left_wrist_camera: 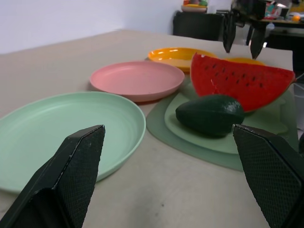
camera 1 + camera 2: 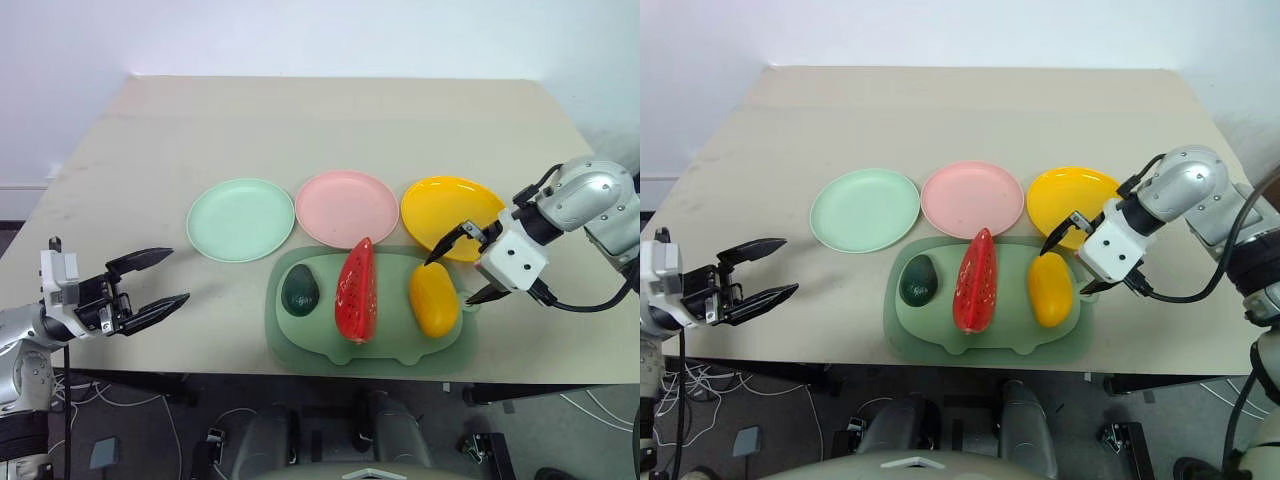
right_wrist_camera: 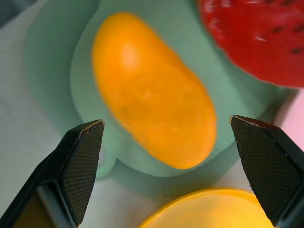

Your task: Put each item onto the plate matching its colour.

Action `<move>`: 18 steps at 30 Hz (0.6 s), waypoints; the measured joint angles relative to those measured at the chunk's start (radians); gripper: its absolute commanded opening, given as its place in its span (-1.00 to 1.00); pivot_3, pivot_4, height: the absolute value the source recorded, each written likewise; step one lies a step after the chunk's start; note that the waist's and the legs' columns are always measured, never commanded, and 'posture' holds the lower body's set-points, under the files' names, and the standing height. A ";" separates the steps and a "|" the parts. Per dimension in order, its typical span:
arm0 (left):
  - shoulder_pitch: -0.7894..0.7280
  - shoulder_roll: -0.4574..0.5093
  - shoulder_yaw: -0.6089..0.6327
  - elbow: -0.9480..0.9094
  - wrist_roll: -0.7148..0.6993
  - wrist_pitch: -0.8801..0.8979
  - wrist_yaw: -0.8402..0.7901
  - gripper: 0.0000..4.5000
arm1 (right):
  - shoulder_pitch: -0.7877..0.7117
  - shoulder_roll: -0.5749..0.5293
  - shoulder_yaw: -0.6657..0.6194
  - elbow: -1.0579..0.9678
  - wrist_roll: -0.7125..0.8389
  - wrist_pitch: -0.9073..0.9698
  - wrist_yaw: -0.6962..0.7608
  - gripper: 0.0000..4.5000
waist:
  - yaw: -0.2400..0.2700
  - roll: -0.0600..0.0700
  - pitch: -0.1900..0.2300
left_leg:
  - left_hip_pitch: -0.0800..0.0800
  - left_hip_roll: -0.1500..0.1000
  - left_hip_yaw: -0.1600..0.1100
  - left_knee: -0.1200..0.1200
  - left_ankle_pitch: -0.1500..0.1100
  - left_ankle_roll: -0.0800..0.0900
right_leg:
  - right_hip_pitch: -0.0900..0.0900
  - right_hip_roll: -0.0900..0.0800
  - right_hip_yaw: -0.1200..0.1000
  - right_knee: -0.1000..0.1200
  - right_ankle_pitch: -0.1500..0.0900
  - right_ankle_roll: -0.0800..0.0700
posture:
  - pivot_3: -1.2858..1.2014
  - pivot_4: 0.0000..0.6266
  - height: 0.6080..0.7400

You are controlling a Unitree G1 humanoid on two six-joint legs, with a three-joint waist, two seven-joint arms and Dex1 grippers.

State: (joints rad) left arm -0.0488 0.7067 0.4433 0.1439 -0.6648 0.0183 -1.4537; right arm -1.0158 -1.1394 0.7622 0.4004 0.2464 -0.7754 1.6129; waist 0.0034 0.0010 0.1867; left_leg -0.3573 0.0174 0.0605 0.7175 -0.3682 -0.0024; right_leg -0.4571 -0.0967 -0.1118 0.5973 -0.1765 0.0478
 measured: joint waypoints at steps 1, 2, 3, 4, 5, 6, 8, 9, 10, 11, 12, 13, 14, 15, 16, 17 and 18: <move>0.003 0.000 0.000 -0.006 0.000 0.001 0.002 1.00 | -0.013 0.001 0.021 0.005 -0.002 -0.021 0.000 1.00 | -0.001 0.000 0.000 | 0.000 0.000 0.000 0.000 0.000 0.000 | 0.000 0.000 0.000 0.000 0.000 0.000 | 0.03 -0.52 0.94; 0.004 -0.001 0.000 -0.012 -0.001 0.002 0.004 1.00 | -0.020 0.003 0.039 0.010 -0.004 -0.039 0.000 1.00 | -0.001 0.000 0.000 | 0.000 0.000 0.000 0.000 0.000 0.000 | 0.000 0.000 0.000 0.000 0.000 0.000 | 0.03 -0.52 0.94; 0.006 -0.003 0.000 -0.018 -0.001 0.003 0.008 1.00 | -0.026 0.008 0.055 0.018 -0.006 -0.052 0.000 1.00 | -0.001 0.000 0.000 | 0.000 0.000 0.000 0.000 0.000 0.000 | 0.000 0.000 0.000 0.000 0.000 0.000 | 0.03 -0.52 0.94; 0.010 -0.005 0.000 -0.023 -0.002 0.003 0.013 1.00 | -0.028 0.018 0.063 0.026 -0.007 -0.065 0.000 1.00 | -0.002 0.000 0.000 | 0.000 0.000 0.000 0.000 0.000 0.000 | 0.000 0.000 0.000 0.000 0.000 0.000 | 0.03 -0.52 0.94; 0.018 -0.007 -0.001 -0.031 -0.003 0.006 0.017 1.00 | -0.032 0.037 0.074 0.036 -0.011 -0.081 0.000 1.00 | -0.003 0.000 0.000 | 0.000 0.000 0.000 0.000 0.000 0.000 | 0.000 0.000 0.000 0.000 0.000 0.000 | 0.03 -0.52 0.94; 0.020 -0.011 -0.001 -0.036 -0.004 0.012 0.020 1.00 | -0.034 0.052 0.079 0.040 -0.013 -0.089 0.000 1.00 | -0.005 0.000 0.000 | 0.000 0.000 0.000 0.000 0.000 0.000 | -0.001 0.000 0.000 0.000 0.000 0.000 | 0.03 -0.52 0.94; 0.029 -0.016 -0.006 -0.052 -0.007 0.016 0.022 1.00 | -0.036 0.075 0.088 0.044 -0.026 -0.109 0.000 1.00 | -0.011 0.000 0.000 | 0.000 0.001 0.000 0.000 0.000 0.000 | 0.000 0.000 0.000 0.001 0.000 0.000 | 0.03 -0.52 0.94; 0.033 -0.020 -0.007 -0.057 -0.008 0.016 0.022 1.00 | -0.036 0.087 0.090 0.053 -0.033 -0.120 0.000 1.00 | -0.012 0.000 0.000 | 0.000 0.000 0.000 0.000 0.000 0.000 | 0.000 0.000 0.000 0.001 0.000 0.000 | 0.03 -0.52 0.94; 0.034 -0.023 -0.011 -0.058 -0.008 0.016 0.022 1.00 | -0.036 0.099 0.091 0.062 -0.039 -0.127 0.000 1.00 | -0.013 0.000 0.000 | 0.000 0.000 0.000 0.000 0.000 0.000 | 0.000 0.000 0.000 0.001 0.000 0.000 | 0.03 -0.52 0.94; 0.034 -0.024 -0.018 -0.058 -0.006 0.012 0.022 1.00 | -0.036 0.108 0.092 0.067 -0.045 -0.130 0.000 1.00 | -0.014 0.000 0.000 | 0.000 0.000 0.000 0.000 0.000 0.000 | 0.000 0.000 0.000 0.001 0.000 0.000 | 0.03 -0.52 0.94; 0.034 -0.024 -0.022 -0.058 -0.004 0.010 0.021 1.00 | -0.036 0.114 0.092 0.069 -0.048 -0.132 0.000 1.00 | -0.014 0.000 0.000 | 0.000 0.000 0.000 0.000 0.000 0.000 | 0.000 0.000 0.000 0.001 0.000 0.000 | 0.03 -0.52 0.94; 0.034 -0.026 -0.026 -0.058 0.000 0.002 0.021 1.00 | -0.035 0.122 0.091 0.070 -0.048 -0.128 0.000 1.00 | -0.014 0.000 0.000 | 0.000 0.000 0.000 0.000 0.000 0.000 | 0.000 0.000 0.000 0.001 0.000 0.000 | 0.03 -0.52 0.94; 0.034 -0.029 -0.029 -0.058 0.000 -0.004 0.022 1.00 | -0.031 0.129 0.091 0.071 -0.050 -0.125 0.000 1.00 | -0.014 0.000 0.000 | 0.000 0.001 0.000 0.000 0.000 0.000 | 0.000 0.000 0.000 0.001 0.000 0.000 | 0.03 -0.52 0.94; 0.034 -0.033 -0.032 -0.059 0.001 -0.006 0.022 1.00 | -0.024 0.134 0.091 0.071 -0.053 -0.124 0.000 1.00 | -0.014 0.000 0.000 | 0.000 0.001 0.000 0.000 0.000 0.000 | 0.000 0.000 0.000 0.001 0.000 0.000 | 0.03 -0.52 0.94; 0.036 -0.035 -0.035 -0.061 0.001 -0.006 0.022 1.00 | -0.018 0.138 0.091 0.072 -0.060 -0.121 0.000 1.00 | -0.014 0.000 0.000 | 0.000 0.001 0.000 0.000 0.000 0.000 | 0.000 0.000 0.000 0.001 0.000 0.000 | 0.03 -0.52 0.94; 0.038 -0.039 -0.037 -0.065 0.001 -0.006 0.023 1.00 | -0.010 0.141 0.087 0.072 -0.068 -0.117 -0.001 1.00 | -0.014 0.000 0.000 | 0.000 0.001 0.000 0.000 0.000 0.000 | 0.000 0.000 0.000 0.001 0.000 0.000 | 0.03 -0.52 0.94; 0.041 -0.041 -0.038 -0.071 0.001 -0.006 0.026 1.00 | -0.005 0.144 0.081 0.072 -0.072 -0.113 -0.003 1.00 | -0.014 0.000 0.000 | 0.000 0.001 0.000 0.000 0.000 0.000 | 0.000 0.000 0.000 0.001 0.000 0.000 | 0.03 -0.52 0.94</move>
State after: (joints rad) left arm -0.0077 0.6656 0.4053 0.0731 -0.6637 0.0123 -1.4281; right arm -1.0212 -0.9955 0.8433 0.4722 0.1739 -0.8885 1.6099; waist -0.0105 0.0010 0.1867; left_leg -0.3573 0.0180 0.0608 0.7176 -0.3680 -0.0029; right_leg -0.4574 -0.0970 -0.1117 0.5979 -0.1762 0.0475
